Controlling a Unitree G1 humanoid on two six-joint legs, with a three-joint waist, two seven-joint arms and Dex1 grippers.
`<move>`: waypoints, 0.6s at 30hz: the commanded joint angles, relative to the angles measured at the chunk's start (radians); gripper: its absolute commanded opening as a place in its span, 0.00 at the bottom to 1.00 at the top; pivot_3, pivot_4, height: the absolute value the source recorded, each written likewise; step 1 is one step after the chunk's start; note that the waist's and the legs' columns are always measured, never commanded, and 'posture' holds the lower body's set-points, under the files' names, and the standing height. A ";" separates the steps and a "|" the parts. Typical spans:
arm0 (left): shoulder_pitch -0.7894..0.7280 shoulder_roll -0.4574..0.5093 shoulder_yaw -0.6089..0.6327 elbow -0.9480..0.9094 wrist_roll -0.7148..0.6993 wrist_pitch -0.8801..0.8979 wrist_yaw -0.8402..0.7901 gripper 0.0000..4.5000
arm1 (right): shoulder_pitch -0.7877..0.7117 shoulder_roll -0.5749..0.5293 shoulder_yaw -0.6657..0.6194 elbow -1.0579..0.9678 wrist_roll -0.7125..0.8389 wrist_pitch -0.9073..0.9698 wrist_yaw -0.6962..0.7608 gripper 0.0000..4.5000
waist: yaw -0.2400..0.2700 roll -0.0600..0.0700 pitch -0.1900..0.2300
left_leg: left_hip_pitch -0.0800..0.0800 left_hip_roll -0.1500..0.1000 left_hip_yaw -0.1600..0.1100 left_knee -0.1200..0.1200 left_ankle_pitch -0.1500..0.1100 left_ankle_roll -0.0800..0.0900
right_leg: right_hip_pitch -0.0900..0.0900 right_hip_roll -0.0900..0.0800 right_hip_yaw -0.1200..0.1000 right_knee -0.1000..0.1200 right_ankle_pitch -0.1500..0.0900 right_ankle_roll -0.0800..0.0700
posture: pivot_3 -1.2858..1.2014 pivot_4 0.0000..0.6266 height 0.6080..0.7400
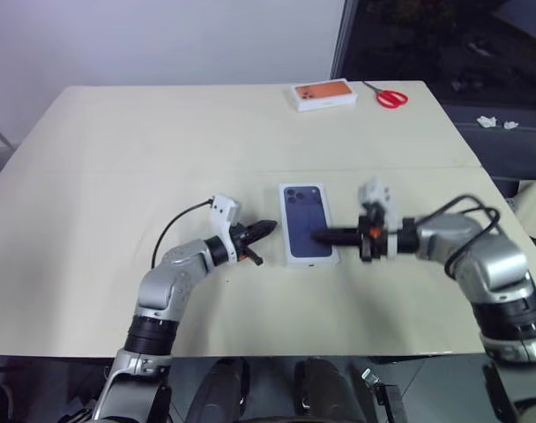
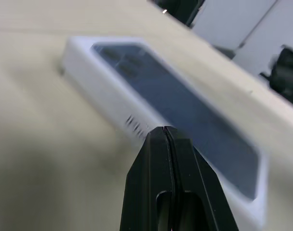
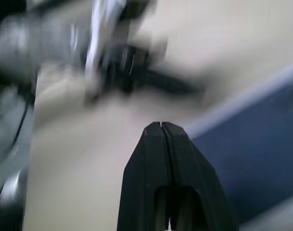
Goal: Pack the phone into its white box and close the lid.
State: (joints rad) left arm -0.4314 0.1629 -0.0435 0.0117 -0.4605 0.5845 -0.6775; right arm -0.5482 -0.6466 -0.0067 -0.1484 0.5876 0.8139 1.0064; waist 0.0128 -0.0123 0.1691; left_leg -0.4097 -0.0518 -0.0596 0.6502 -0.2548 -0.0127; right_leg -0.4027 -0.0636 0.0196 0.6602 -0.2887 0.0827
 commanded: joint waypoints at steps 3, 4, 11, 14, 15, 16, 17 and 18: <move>-0.153 -0.046 -0.019 0.095 0.032 -0.084 -0.001 0.00 | -0.071 0.051 0.054 0.245 -0.248 -0.229 -0.199 0.01 | 0.003 -0.001 0.000 | 0.000 -0.003 0.000 0.000 0.000 0.000 | 0.000 -0.001 0.000 0.000 0.000 0.000 | 0.52 0.24 1.00; -0.178 -0.054 -0.029 0.137 0.053 -0.111 -0.002 0.00 | -0.077 0.060 0.063 0.273 -0.265 -0.255 -0.203 0.01 | 0.001 -0.001 0.000 | 0.000 -0.003 0.000 0.001 0.000 0.000 | 0.000 -0.001 0.000 0.000 0.000 0.000 | 0.52 0.24 1.00; -0.294 -0.095 -0.101 0.503 0.226 -0.282 0.011 0.00 | -0.095 0.169 0.108 0.421 -0.359 -0.364 -0.260 0.01 | -0.021 -0.001 0.000 | 0.000 -0.002 0.003 0.000 0.004 -0.006 | -0.002 0.001 0.001 0.002 0.000 0.000 | 0.52 0.24 1.00; -0.279 -0.082 -0.163 0.557 0.284 -0.270 -0.026 0.00 | -0.075 0.174 0.120 0.409 -0.371 -0.364 -0.249 0.01 | -0.025 -0.001 0.000 | 0.000 -0.002 0.002 0.000 0.003 -0.005 | -0.002 0.001 0.000 0.003 0.000 0.000 | 0.52 0.24 1.00; -0.273 -0.079 -0.167 0.555 0.286 -0.262 -0.034 0.00 | -0.065 0.169 0.122 0.394 -0.370 -0.355 -0.239 0.01 | -0.025 -0.001 -0.001 | 0.000 -0.002 0.002 0.000 0.003 -0.004 | -0.002 0.001 0.000 0.003 0.000 0.000 | 0.52 0.24 1.00; -0.260 -0.068 -0.169 0.537 0.287 -0.247 -0.040 0.00 | -0.042 0.147 0.131 0.357 -0.362 -0.338 -0.202 0.01 | -0.025 0.000 -0.001 | 0.001 -0.002 0.002 0.000 0.001 -0.002 | -0.001 0.001 0.000 0.003 0.000 0.000 | 0.52 0.24 1.00; -0.251 -0.061 -0.168 0.522 0.288 -0.237 -0.044 0.00 | -0.024 0.132 0.137 0.330 -0.357 -0.325 -0.176 0.01 | -0.024 0.000 -0.001 | 0.001 -0.002 0.002 0.000 0.001 -0.001 | -0.001 0.001 0.000 0.003 0.000 0.000 | 0.52 0.24 1.00; -0.243 -0.054 -0.167 0.508 0.290 -0.232 -0.044 0.00 | -0.010 0.119 0.138 0.308 -0.354 -0.314 -0.160 0.01 | -0.024 0.000 -0.001 | 0.001 -0.002 0.002 0.000 0.001 -0.001 | -0.001 0.001 0.000 0.003 0.000 0.000 | 0.52 0.24 1.00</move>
State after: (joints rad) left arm -0.7127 0.0909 -0.1810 0.5021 -0.2056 0.3033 -0.7136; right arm -0.5774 -0.5046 0.1183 0.2067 0.2206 0.4796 0.8098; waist -0.0114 -0.0126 0.1679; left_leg -0.4083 -0.0538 -0.0581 0.6500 -0.2540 -0.0136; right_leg -0.4031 -0.0628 0.0200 0.6628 -0.2888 0.0831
